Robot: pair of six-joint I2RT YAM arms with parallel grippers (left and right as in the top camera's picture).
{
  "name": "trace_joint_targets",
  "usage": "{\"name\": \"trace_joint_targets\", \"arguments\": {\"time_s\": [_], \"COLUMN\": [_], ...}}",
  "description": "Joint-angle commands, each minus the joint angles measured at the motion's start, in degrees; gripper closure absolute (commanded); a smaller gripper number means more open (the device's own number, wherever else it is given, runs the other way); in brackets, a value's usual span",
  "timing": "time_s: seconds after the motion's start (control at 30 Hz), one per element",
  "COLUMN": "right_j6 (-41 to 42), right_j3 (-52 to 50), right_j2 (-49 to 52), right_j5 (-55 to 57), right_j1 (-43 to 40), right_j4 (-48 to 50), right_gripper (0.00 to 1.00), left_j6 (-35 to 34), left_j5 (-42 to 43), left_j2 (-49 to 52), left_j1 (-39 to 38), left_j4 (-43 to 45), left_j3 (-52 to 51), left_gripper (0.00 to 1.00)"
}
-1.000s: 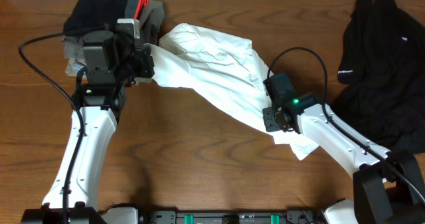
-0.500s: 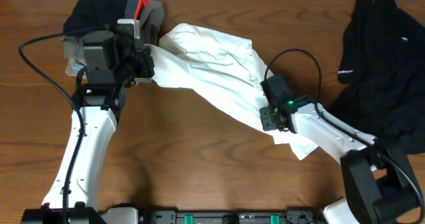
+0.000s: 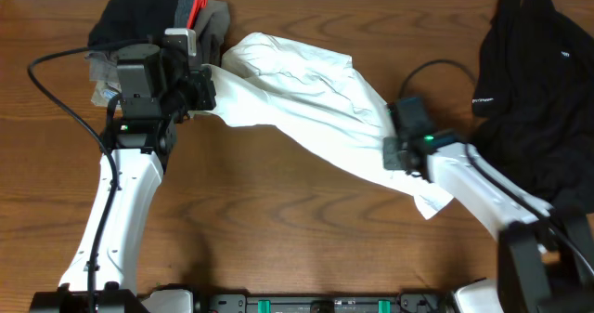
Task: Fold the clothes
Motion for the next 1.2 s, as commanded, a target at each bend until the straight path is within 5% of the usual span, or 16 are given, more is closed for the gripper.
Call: {"name": "trace_joint_targets", "arguments": {"time_s": [0.0, 0.33, 0.7, 1.0, 1.03, 1.1, 1.17], "right_j6": [-0.1, -5.5, -10.0, -13.5, -13.4, -13.4, -13.4], "right_j3": [2.6, 2.7, 2.8, 2.8, 2.8, 3.1, 4.2], "right_j2": [-5.0, -4.5, -4.4, -2.6, -1.7, -0.7, -0.5], "right_j5": [1.2, -0.9, -6.4, -3.8, -3.8, -5.0, -7.8], "right_j1": [-3.6, -14.5, -17.5, -20.3, -21.0, -22.0, -22.3], "right_j4": [1.1, 16.8, 16.4, 26.9, 28.6, 29.5, 27.2], "right_gripper": [0.99, 0.99, 0.92, 0.99, 0.90, 0.43, 0.19], "left_j6": [1.7, 2.1, 2.1, 2.1, 2.1, 2.1, 2.1], "left_j5": [-0.7, -0.7, -0.7, -0.7, -0.7, -0.7, -0.7], "left_j2": [-0.4, -0.4, -0.4, -0.4, -0.4, -0.4, -0.4], "left_j1": [0.2, 1.9, 5.8, 5.7, 5.7, 5.7, 5.7], "left_j4": [0.1, -0.3, -1.9, -1.9, -1.9, -1.9, -1.9], "left_j3": [0.2, 0.2, 0.2, 0.2, 0.2, 0.2, 0.2], "left_gripper": [0.94, 0.94, 0.94, 0.94, 0.94, 0.94, 0.94]}}
